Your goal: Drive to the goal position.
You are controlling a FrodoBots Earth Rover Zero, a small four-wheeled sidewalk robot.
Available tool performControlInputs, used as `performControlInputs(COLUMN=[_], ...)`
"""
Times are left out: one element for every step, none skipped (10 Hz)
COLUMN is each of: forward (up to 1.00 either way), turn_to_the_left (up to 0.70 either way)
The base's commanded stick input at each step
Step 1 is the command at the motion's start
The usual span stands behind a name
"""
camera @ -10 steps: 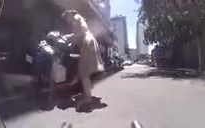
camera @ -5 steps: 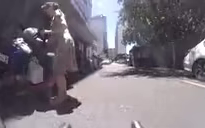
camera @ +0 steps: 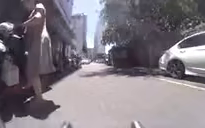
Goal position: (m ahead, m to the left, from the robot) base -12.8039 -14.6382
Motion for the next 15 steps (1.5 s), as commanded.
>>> performControlInputs(forward=[0.00,0.00,0.00,0.00,0.00,0.00,0.00,0.00,0.00,0.00,0.00,0.00,0.00,0.00,0.00], turn_to_the_left=[-0.45,-0.45,-0.45,-0.45,-0.45,-0.45,-0.45,-0.45,-0.45,-0.45,-0.45,-0.45,-0.45,-0.45,-0.45])
